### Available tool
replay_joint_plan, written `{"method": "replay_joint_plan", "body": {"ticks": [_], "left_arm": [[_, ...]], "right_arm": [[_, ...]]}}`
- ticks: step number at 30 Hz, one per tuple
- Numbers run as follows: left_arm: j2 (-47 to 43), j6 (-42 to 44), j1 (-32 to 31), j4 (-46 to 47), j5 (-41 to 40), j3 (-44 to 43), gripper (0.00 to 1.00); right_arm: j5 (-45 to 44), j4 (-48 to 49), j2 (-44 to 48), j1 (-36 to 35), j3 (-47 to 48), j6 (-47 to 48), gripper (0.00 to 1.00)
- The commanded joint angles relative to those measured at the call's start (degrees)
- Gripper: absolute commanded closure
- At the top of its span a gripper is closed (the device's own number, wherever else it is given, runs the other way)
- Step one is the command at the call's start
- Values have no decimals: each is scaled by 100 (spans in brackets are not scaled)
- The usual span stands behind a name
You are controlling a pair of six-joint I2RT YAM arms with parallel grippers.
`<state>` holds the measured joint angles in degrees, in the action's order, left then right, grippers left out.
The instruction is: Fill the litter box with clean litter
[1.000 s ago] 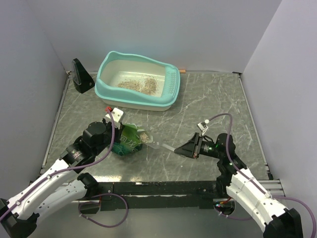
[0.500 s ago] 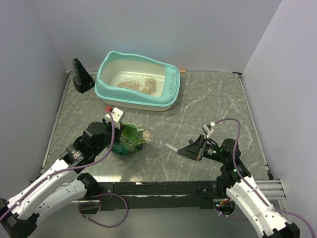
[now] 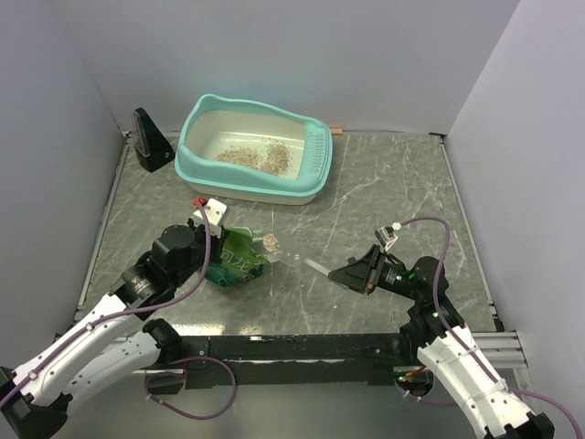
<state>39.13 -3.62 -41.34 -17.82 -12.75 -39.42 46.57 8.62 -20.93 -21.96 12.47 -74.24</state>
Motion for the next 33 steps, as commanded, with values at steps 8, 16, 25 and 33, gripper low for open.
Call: {"method": "replay_joint_plan", "body": {"ticks": [8,16,25,33], "left_arm": [[-55,28,-32,288,27,4,99],[-143,37,-32,315,36,-4,99],[-125,10,-32,315,194,-31,99],[-152,-16,-23,297,221,-48,99]], "right_arm": [[-622,1765,-1508,25,818,-135,100],[-1079,2854,-2951,139,1529,-258,100],[-1378,3313,-5452,473,3023,-188,100],[-1264,1119,-7494,552,5560,1058,100]]}}
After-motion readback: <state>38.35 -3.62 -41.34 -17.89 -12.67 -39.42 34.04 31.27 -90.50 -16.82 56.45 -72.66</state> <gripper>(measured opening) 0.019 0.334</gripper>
